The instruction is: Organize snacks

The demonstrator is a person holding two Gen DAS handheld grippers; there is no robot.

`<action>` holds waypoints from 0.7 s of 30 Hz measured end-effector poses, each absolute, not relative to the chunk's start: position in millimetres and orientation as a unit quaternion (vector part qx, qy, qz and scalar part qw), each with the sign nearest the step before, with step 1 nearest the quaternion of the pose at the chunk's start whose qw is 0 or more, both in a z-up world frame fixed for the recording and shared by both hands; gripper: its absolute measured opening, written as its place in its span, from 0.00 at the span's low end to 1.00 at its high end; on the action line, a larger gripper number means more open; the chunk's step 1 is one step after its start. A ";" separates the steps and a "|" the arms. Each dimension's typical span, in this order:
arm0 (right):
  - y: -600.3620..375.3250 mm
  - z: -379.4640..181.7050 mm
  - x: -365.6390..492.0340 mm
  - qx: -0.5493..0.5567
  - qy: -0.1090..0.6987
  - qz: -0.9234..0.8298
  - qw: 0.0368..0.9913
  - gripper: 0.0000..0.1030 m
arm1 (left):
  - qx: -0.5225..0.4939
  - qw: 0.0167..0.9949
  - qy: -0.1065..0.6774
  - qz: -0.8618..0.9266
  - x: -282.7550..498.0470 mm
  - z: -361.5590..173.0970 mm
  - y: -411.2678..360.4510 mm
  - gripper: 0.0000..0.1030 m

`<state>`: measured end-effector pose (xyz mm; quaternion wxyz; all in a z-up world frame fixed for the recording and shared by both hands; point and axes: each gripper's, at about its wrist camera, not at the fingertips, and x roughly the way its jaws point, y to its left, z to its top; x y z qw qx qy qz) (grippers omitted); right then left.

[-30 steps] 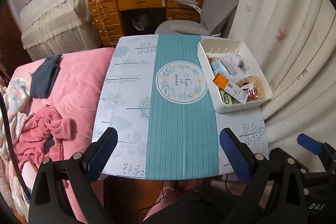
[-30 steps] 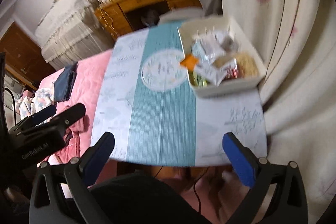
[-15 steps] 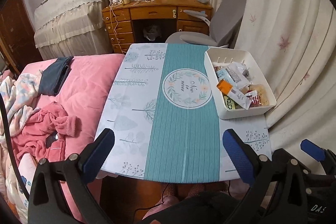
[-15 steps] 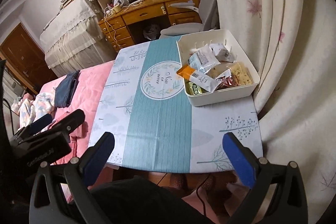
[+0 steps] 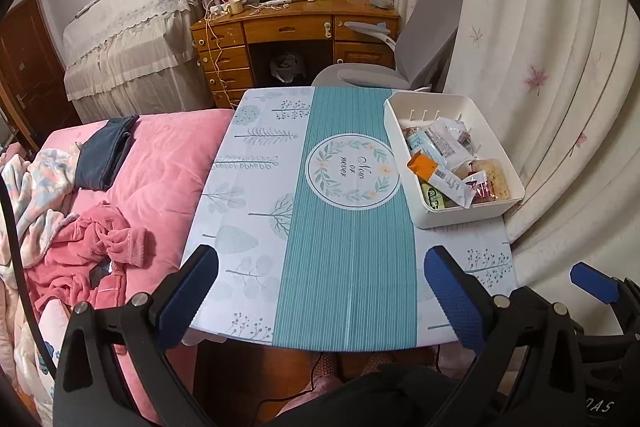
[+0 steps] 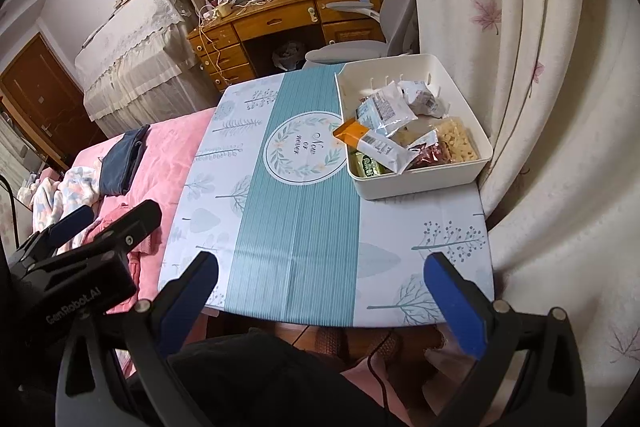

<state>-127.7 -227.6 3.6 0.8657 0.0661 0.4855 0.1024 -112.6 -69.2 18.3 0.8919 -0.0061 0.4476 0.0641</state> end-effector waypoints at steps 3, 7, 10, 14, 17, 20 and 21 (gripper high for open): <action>-227.5 3.4 -127.6 0.067 0.486 0.102 0.865 1.00 | -0.004 0.890 0.451 0.064 -113.2 17.9 -68.5 0.99; -227.8 2.8 -128.2 0.068 0.487 0.103 0.864 1.00 | -0.002 0.889 0.455 0.062 -111.8 16.7 -67.9 0.99; -228.4 1.9 -128.8 0.069 0.487 0.102 0.865 1.00 | 0.001 0.889 0.455 0.062 -111.1 16.0 -67.8 0.99; -229.2 1.5 -128.7 0.070 0.488 0.102 0.864 1.00 | 0.001 0.888 0.455 0.061 -111.0 16.1 -68.2 0.99; -229.4 0.6 -129.2 0.071 0.489 0.101 0.864 1.00 | 0.002 0.888 0.455 0.063 -110.8 16.2 -68.8 0.99; -228.7 -2.3 -129.7 0.073 0.492 0.098 0.862 1.00 | 0.003 0.888 0.456 0.063 -110.1 15.7 -68.4 0.99; -228.6 -3.0 -129.4 0.074 0.494 0.097 0.861 1.00 | 0.003 0.888 0.456 0.063 -109.8 15.4 -67.6 0.99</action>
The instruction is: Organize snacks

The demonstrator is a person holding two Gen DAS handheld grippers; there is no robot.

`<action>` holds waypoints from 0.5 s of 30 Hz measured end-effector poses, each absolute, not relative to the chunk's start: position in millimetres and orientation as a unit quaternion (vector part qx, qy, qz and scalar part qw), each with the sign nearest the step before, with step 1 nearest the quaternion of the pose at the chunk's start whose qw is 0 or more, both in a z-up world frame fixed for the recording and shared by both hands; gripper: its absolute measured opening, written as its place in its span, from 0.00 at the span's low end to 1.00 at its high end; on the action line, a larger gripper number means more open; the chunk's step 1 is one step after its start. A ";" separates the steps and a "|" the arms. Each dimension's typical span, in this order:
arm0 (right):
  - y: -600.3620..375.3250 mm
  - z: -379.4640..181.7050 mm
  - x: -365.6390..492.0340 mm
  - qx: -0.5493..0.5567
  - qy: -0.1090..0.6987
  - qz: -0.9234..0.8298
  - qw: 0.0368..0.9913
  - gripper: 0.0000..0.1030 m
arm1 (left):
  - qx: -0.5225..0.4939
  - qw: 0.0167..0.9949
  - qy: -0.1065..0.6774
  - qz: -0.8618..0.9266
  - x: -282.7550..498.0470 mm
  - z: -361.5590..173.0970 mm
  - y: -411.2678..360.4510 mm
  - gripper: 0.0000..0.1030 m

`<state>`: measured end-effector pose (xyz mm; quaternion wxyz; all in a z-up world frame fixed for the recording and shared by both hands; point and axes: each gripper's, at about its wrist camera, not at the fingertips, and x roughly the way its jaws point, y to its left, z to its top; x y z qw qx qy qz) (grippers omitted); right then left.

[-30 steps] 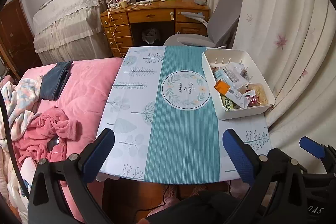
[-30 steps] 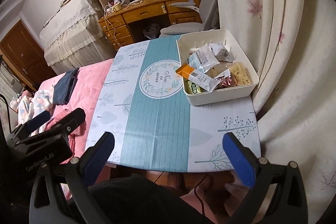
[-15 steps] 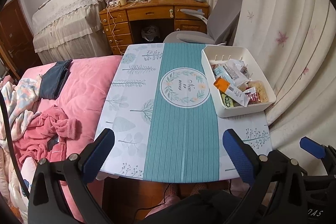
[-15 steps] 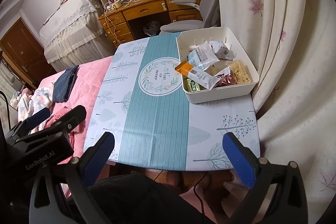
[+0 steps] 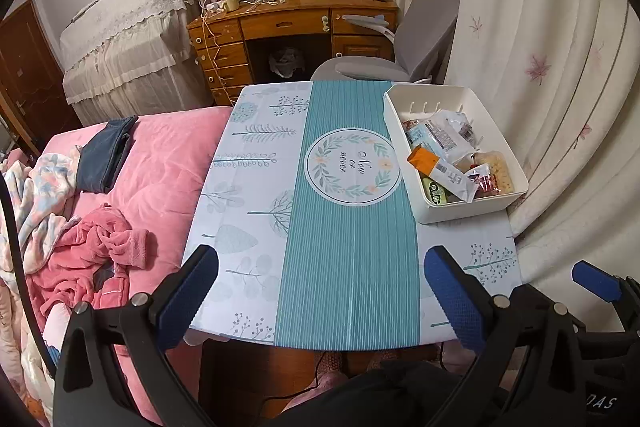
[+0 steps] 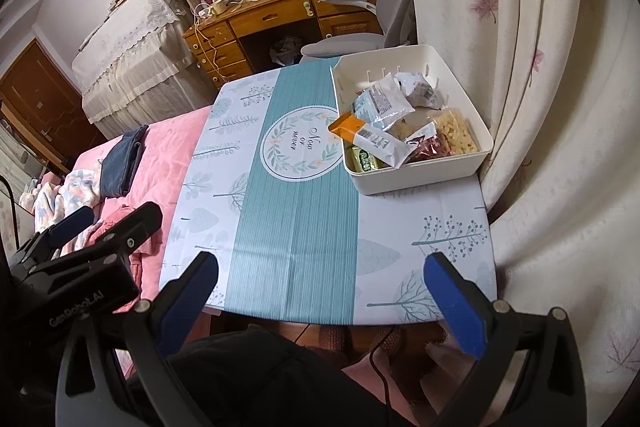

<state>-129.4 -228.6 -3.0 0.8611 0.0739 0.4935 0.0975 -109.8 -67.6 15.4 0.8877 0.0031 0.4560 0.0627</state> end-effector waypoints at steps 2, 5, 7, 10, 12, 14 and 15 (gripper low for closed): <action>-227.7 -4.6 -128.8 0.075 0.496 0.096 0.859 1.00 | 0.004 0.888 0.457 0.061 -109.3 15.8 -65.2 0.99; -227.7 -5.1 -128.2 0.076 0.498 0.096 0.858 1.00 | 0.005 0.887 0.457 0.062 -109.1 15.8 -65.5 0.99; -228.0 -5.1 -127.6 0.076 0.499 0.095 0.858 1.00 | 0.005 0.887 0.458 0.062 -108.9 15.3 -65.1 0.99; -226.7 -7.3 -127.7 0.077 0.503 0.093 0.856 1.00 | 0.005 0.887 0.458 0.061 -108.6 15.6 -64.8 0.99; -227.6 -7.9 -125.1 0.078 0.505 0.092 0.855 1.00 | 0.006 0.887 0.458 0.061 -108.6 15.6 -64.9 0.99; -228.2 -8.8 -123.2 0.080 0.506 0.091 0.854 1.00 | 0.006 0.887 0.458 0.061 -108.4 15.3 -65.0 0.99; -227.8 -9.1 -123.5 0.080 0.507 0.091 0.854 1.00 | 0.006 0.887 0.458 0.061 -108.3 15.2 -65.0 0.99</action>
